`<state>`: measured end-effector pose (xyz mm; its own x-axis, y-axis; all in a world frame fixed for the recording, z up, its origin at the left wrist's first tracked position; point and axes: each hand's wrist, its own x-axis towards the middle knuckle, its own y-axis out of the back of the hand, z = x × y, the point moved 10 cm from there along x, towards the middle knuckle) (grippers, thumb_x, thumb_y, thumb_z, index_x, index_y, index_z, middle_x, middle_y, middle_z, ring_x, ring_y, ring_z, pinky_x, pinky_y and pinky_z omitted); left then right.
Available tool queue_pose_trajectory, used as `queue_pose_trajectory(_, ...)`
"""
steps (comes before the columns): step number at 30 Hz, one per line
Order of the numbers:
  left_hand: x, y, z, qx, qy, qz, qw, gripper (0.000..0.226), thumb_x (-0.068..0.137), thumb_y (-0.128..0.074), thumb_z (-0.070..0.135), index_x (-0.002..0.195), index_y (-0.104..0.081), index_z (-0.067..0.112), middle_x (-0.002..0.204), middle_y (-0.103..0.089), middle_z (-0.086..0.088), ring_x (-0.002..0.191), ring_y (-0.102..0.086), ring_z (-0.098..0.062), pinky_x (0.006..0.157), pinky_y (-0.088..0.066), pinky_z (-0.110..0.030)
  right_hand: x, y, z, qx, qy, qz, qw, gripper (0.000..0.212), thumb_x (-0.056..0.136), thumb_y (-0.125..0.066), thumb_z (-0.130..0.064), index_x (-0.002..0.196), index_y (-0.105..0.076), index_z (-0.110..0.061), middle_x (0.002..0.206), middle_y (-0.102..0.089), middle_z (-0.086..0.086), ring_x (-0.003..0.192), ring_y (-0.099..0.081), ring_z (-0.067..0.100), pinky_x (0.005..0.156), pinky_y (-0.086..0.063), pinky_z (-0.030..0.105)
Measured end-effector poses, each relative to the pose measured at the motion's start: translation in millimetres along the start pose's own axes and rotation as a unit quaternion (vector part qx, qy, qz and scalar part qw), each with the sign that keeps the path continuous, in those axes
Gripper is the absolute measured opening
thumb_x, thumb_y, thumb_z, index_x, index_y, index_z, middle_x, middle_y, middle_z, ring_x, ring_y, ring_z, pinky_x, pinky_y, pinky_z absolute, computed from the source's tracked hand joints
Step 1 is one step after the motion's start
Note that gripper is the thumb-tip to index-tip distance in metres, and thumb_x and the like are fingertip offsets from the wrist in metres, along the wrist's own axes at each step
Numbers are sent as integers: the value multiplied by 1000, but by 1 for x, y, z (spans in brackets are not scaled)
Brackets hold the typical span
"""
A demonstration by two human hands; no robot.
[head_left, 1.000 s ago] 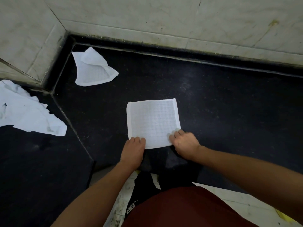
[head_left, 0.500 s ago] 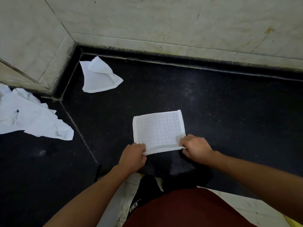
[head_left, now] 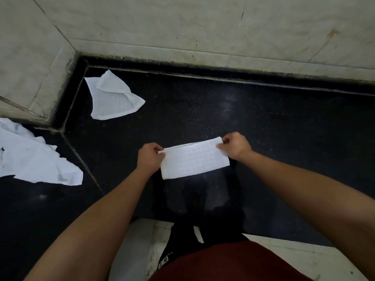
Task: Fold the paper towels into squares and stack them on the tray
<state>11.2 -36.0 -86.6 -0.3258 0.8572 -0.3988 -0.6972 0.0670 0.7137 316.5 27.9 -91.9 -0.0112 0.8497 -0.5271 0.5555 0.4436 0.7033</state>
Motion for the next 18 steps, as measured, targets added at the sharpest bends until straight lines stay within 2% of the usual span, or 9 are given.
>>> queue_pose_trajectory(4,13,-9,2,5,12,-11,1000,5,83,-68,8,86,-68,12,72,-60,1,72,-58,-14,70,-44,-25,9,-4,6,-33,-40,-1,999,12,83,-67,-35,79,-64,-25,89,-68,1,87,-64,22,76,-53,35)
queue_pose_trajectory(8,23,-16,1,19,20,-13,1000,4,83,-67,9,86,-67,12,67,-57,3,71,-58,-15,69,-44,-25,13,-6,13,-51,-69,-1,996,12,81,-65,-35,85,-66,-24,96,-70,4,89,-65,24,75,-52,34)
queue_pose_trajectory(11,29,-20,-2,32,25,-18,999,5,82,-69,11,83,-65,13,72,-61,-1,73,-61,-18,68,-44,-25,15,-5,14,-74,-81,5,994,25,82,-66,-36,102,-67,-21,105,-67,5,96,-63,26,74,-48,31)
queue_pose_trajectory(13,31,-22,-4,47,25,-22,998,7,81,-70,13,84,-64,13,77,-64,-4,76,-63,-20,67,-44,-26,14,-3,13,-98,-86,6,991,28,84,-65,-37,106,-65,-20,106,-65,5,97,-62,26,72,-44,30)
queue_pose_trajectory(18,20,-17,-2,79,4,2,997,25,81,-69,20,103,-59,13,93,-64,-6,87,-61,-24,70,-48,-32,3,13,6,-141,-34,51,988,35,85,-60,-43,114,-58,-23,108,-65,2,97,-61,25,71,-41,31)
